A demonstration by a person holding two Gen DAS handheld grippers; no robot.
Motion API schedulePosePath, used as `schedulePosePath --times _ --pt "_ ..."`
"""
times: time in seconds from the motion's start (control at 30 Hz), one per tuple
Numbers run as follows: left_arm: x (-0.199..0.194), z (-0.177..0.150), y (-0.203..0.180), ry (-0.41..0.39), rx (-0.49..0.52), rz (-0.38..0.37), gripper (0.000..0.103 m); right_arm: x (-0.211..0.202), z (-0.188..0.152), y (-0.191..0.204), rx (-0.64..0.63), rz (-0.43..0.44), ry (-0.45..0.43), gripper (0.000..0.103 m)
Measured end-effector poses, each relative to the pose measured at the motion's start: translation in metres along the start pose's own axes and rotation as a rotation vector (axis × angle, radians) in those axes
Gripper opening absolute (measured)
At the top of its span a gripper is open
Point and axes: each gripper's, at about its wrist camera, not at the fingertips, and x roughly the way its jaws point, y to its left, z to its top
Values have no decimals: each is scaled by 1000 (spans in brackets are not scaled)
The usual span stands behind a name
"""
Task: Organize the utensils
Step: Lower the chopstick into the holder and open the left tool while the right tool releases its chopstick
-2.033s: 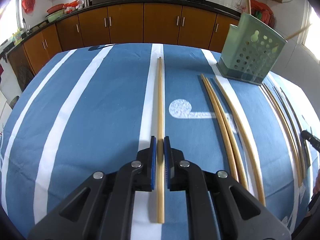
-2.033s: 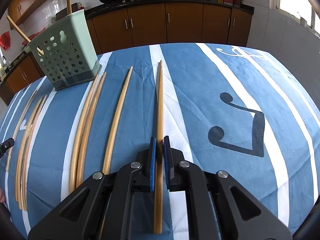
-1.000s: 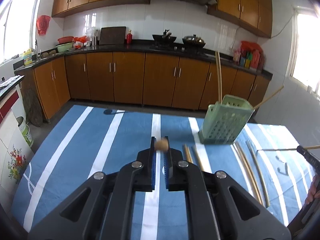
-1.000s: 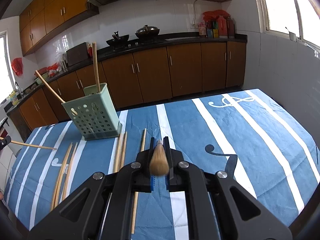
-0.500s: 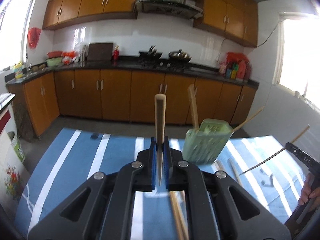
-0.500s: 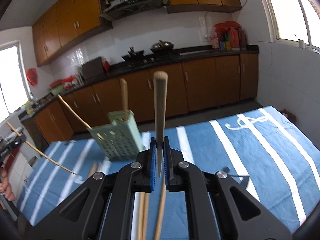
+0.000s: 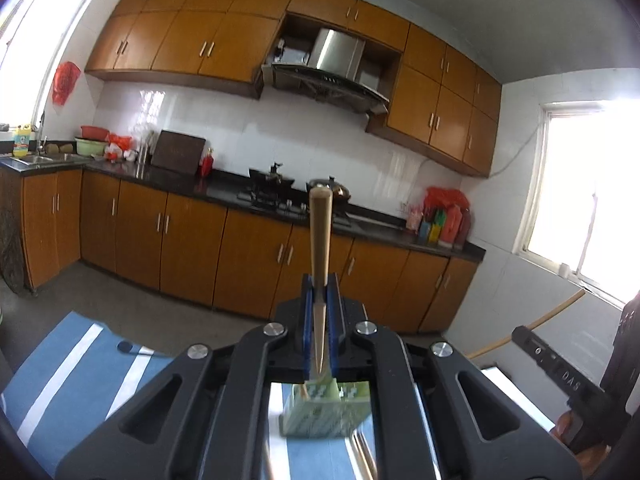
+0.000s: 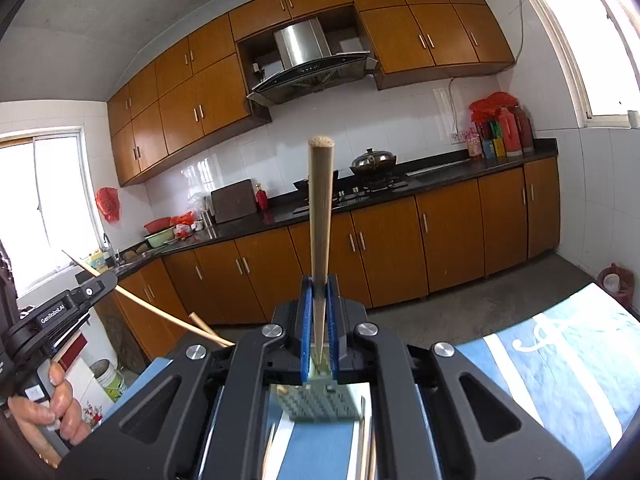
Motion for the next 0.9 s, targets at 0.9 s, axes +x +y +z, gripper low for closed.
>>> schedulePosePath --times 0.9 --pt "88 -59 14 208 -13 20 13 61 -35 -6 1 -21 200 9"
